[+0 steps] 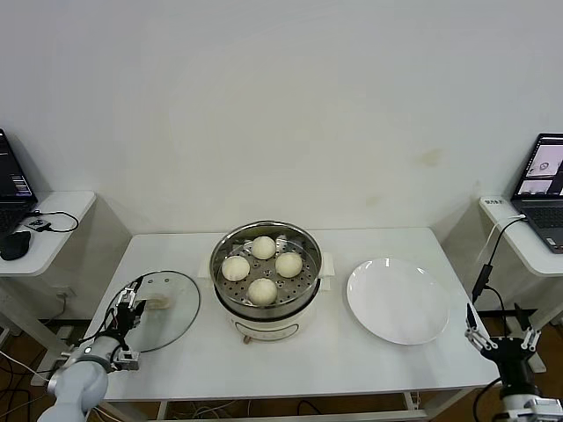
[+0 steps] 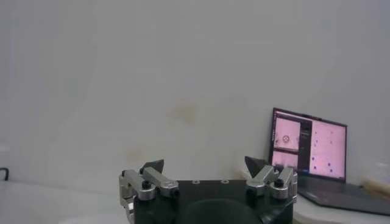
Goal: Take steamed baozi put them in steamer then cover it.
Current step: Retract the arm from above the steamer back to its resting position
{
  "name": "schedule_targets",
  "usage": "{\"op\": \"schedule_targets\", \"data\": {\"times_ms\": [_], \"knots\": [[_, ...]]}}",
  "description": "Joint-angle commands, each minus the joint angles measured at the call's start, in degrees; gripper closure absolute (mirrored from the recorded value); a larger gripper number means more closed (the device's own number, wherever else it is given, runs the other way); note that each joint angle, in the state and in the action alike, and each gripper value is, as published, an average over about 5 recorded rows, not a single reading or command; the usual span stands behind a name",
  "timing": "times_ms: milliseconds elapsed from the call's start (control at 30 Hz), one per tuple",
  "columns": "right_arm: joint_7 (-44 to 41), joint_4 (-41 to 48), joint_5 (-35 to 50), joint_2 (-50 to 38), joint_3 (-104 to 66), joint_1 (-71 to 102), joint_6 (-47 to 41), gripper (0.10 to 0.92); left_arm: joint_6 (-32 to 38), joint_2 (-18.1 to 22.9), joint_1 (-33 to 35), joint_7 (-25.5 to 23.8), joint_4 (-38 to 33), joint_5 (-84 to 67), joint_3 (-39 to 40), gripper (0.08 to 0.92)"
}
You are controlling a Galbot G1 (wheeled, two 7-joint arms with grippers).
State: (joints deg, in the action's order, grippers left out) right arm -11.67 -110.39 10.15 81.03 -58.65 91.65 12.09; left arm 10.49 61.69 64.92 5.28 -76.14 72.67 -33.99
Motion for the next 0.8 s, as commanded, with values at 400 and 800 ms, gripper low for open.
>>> {"op": "schedule_targets", "data": {"times_ms": [400,800], "knots": [[-0.1,0.8,-1.5,1.1,-0.2,0.5,0.7,0.203,0.7,1.3,-7.5,0.2,8.6,-3.7,1.2,0.177],[-0.2,1.1,-1.8,1.2,0.4,0.4,0.8,0.202,1.0,1.3,-7.2,-0.1,9.4,-4.1,1.4,0.372]]}}
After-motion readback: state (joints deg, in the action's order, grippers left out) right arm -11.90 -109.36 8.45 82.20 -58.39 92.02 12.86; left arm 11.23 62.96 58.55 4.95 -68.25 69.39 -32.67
